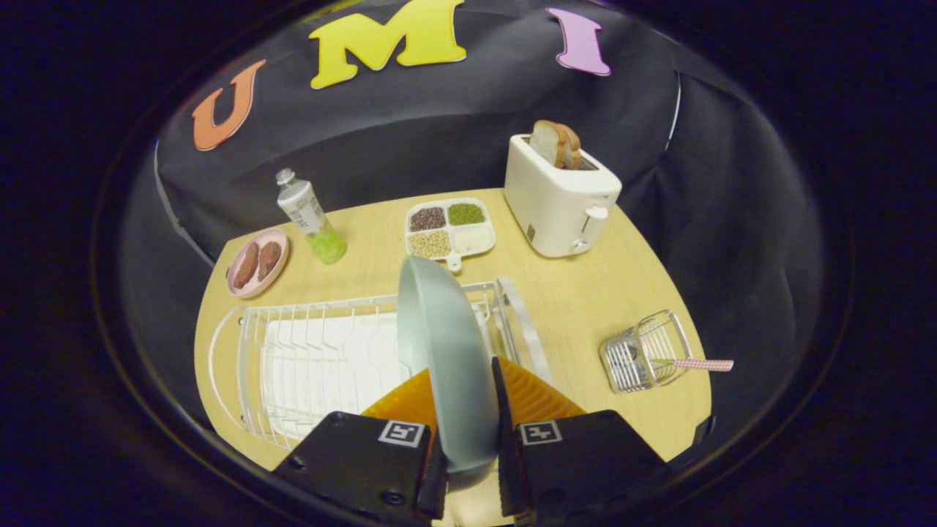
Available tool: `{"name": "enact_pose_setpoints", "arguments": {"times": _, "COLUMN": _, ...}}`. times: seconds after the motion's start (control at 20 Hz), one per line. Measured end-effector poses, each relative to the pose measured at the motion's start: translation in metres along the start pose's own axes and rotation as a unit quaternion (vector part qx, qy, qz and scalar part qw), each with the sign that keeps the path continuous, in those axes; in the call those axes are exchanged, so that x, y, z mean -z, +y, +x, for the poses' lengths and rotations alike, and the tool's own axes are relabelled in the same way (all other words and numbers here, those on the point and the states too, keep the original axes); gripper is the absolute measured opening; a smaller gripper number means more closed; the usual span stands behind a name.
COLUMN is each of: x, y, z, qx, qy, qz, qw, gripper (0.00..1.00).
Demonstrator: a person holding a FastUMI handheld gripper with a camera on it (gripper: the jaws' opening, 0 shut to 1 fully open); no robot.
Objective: Take the plate from the dish rack, then take the spoon from the basket and place it into the plate.
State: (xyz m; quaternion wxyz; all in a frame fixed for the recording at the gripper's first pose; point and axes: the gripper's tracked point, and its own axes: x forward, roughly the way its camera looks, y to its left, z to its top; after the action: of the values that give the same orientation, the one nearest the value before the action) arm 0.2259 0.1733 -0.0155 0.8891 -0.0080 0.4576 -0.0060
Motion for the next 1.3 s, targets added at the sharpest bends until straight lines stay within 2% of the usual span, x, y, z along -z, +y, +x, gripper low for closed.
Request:
{"name": "enact_pose_setpoints", "arguments": {"times": 0.25, "x": -0.008, "y": -0.002, "z": -0.006, "qx": 0.029, "qy": -0.021, "qz": -0.005, "qw": 0.999, "gripper": 0.33}}
{"name": "enact_pose_setpoints", "arguments": {"times": 0.4, "x": -0.020, "y": 0.001, "z": -0.022, "qx": 0.022, "qy": -0.045, "qz": -0.007, "qw": 0.999, "gripper": 0.33}}
{"name": "enact_pose_setpoints", "arguments": {"times": 0.5, "x": -0.013, "y": 0.008, "z": -0.038, "qx": -0.008, "qy": -0.049, "qz": -0.008, "qw": 0.999, "gripper": 0.33}}
{"name": "enact_pose_setpoints", "arguments": {"times": 0.65, "x": 0.026, "y": 0.022, "z": -0.067, "qx": -0.081, "qy": -0.032, "qz": -0.012, "qw": 0.996, "gripper": 0.33}}
{"name": "enact_pose_setpoints", "arguments": {"times": 0.95, "x": 0.126, "y": 0.007, "z": -0.113, "qx": -0.150, "qy": -0.082, "qz": -0.062, "qw": 0.983, "gripper": 0.33}}
{"name": "enact_pose_setpoints", "arguments": {"times": 1.1, "x": 0.172, "y": -0.009, "z": -0.104, "qx": -0.182, "qy": -0.068, "qz": -0.025, "qw": 0.981, "gripper": 0.33}}
{"name": "enact_pose_setpoints", "arguments": {"times": 1.3, "x": 0.219, "y": -0.028, "z": -0.056, "qx": -0.226, "qy": -0.033, "qz": 0.062, "qw": 0.971, "gripper": 0.33}}
